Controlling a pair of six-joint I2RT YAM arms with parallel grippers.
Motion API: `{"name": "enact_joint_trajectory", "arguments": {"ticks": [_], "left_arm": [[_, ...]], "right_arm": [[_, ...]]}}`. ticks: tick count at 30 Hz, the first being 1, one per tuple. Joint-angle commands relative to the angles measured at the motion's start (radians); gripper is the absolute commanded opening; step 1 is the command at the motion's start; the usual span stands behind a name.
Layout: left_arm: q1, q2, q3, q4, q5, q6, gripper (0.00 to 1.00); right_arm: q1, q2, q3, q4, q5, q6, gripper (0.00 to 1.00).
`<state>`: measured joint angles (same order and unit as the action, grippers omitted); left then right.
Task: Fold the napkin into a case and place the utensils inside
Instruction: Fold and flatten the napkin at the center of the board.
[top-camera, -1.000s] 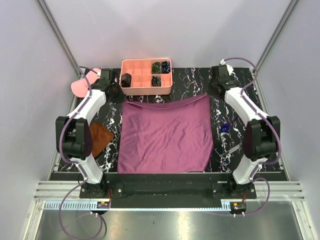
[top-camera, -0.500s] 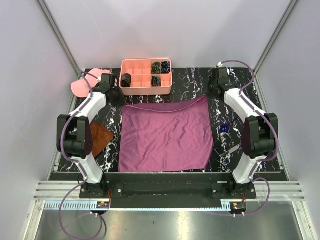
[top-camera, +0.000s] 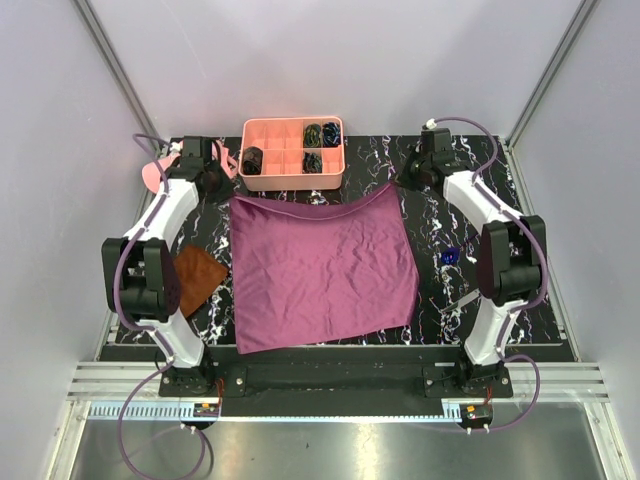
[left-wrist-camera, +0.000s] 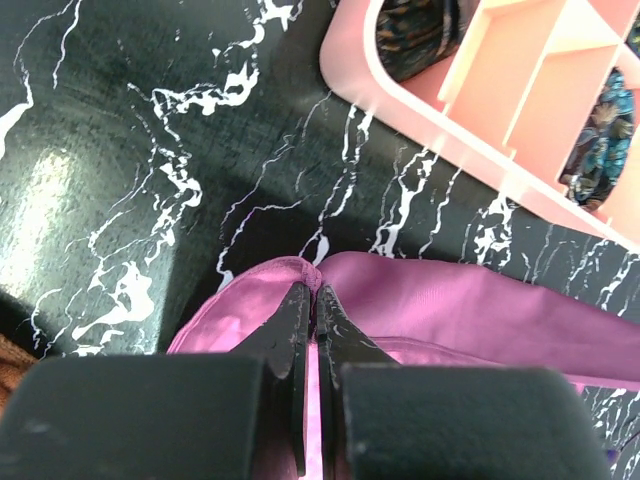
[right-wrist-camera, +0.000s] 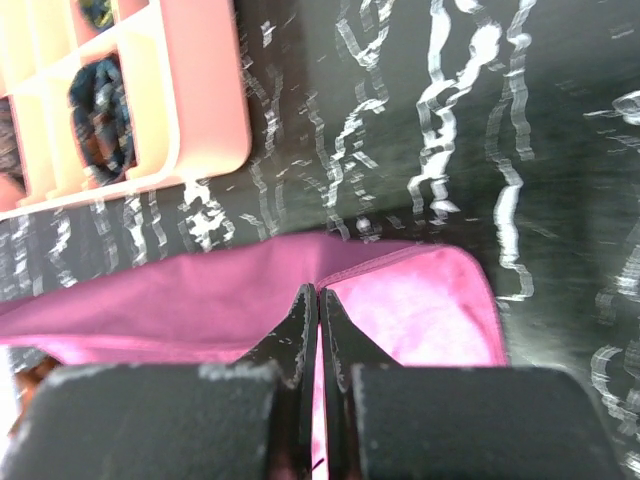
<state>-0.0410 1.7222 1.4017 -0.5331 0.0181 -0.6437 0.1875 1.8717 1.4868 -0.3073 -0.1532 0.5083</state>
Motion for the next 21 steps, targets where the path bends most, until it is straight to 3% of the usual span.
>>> {"name": "enact_joint_trajectory", "arguments": {"ticks": [1,7,12,16,21], "left_arm": [[0.021,-0.036,0.046,0.005,-0.023,0.006,0.0],[0.023,-0.192,0.039,-0.001,0.149,0.01,0.0],[0.021,-0.468,0.011,0.007,0.319,0.026,0.0],[0.021,-0.674,-0.001,0.039,0.403,0.019,0.0],[0.021,-0.912,0.037,0.051,0.437,0.022,0.0]], "right_arm": [[-0.003,0.012,0.061,0.05,-0.158,0.073,0.0],[-0.003,-0.234,-0.037,-0.004,-0.092,0.032,0.0],[-0.003,-0.606,-0.125,-0.128,-0.108,-0.05,0.0],[-0.003,-0.857,-0.099,-0.275,-0.175,-0.102,0.0],[-0.003,-1.048,-0.008,-0.423,-0.258,-0.14,0.0]]}}
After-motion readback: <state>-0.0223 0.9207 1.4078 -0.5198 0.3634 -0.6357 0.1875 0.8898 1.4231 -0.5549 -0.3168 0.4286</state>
